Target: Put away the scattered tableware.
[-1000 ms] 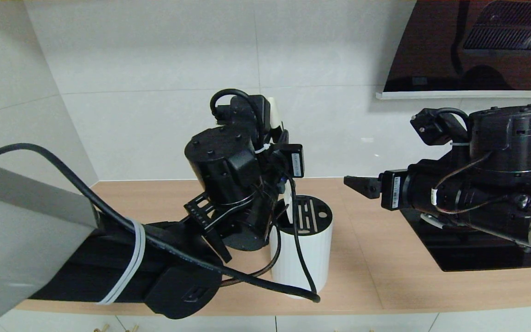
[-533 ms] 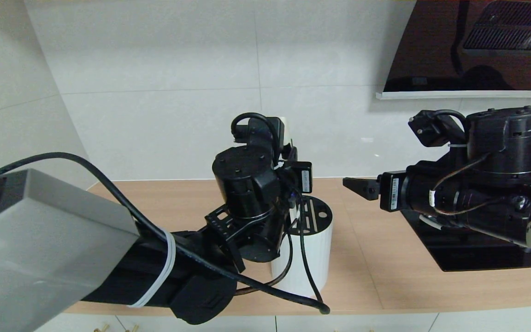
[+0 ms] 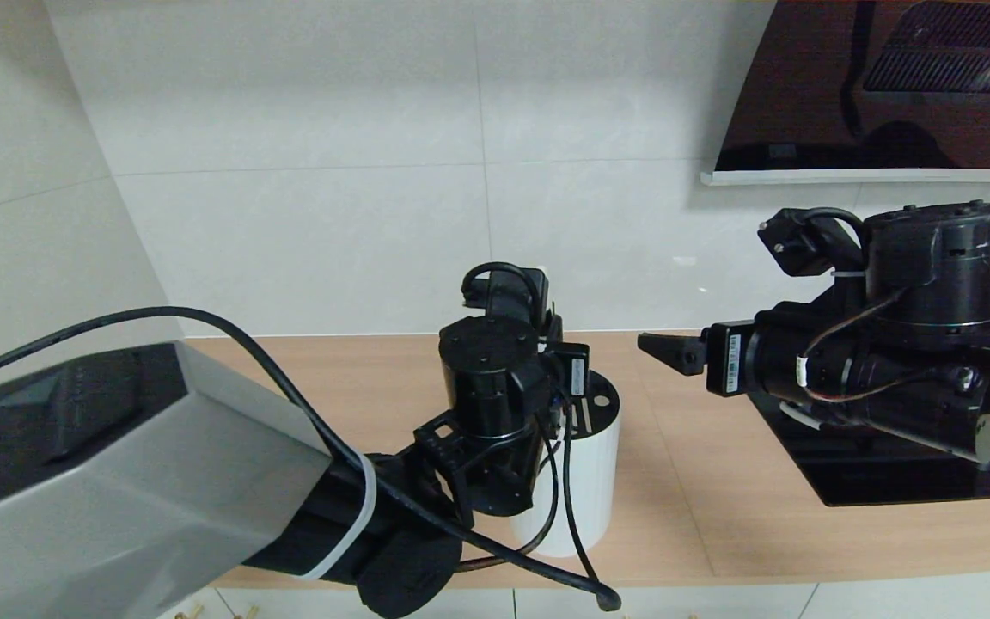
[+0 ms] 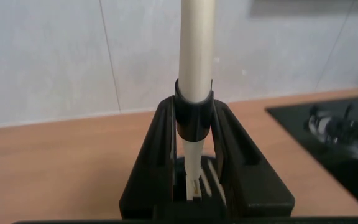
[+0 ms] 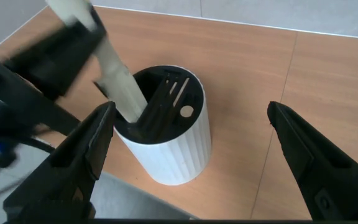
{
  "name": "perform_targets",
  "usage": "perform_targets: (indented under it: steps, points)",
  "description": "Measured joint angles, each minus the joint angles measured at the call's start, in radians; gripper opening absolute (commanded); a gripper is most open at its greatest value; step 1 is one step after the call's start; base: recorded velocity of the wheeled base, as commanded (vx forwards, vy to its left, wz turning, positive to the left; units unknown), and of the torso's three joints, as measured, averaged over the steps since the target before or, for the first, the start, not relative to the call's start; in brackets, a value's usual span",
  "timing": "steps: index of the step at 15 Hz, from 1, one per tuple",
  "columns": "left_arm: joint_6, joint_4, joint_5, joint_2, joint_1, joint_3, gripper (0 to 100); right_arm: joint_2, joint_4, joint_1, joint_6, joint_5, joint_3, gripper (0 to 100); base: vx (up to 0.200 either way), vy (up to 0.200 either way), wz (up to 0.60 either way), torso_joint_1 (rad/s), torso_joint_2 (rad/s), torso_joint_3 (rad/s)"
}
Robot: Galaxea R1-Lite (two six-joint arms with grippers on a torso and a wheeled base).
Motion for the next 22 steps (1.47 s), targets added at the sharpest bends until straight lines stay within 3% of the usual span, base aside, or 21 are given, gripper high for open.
perform_targets:
  steps: [18, 19, 22]
  points:
    - [-0.001, -0.014, 0.011, 0.117, -0.011, 0.021, 0, 0.001, 0.000, 0.001, 0.000, 0.000, 0.001, 100, 0.000, 0.000, 0.00, 0.000, 0.00, 0.000]
    - [-0.001, -0.015, 0.011, 0.117, -0.011, 0.021, 100, 0.001, 0.000, 0.001, 0.000, 0.000, 0.001, 100, 0.000, 0.000, 0.00, 0.000, 0.00, 0.000]
    - [-0.001, -0.017, 0.012, 0.116, -0.011, 0.020, 100, 0.001, 0.000, 0.002, 0.000, 0.000, 0.002, 100, 0.000, 0.000, 0.00, 0.000, 0.00, 0.000]
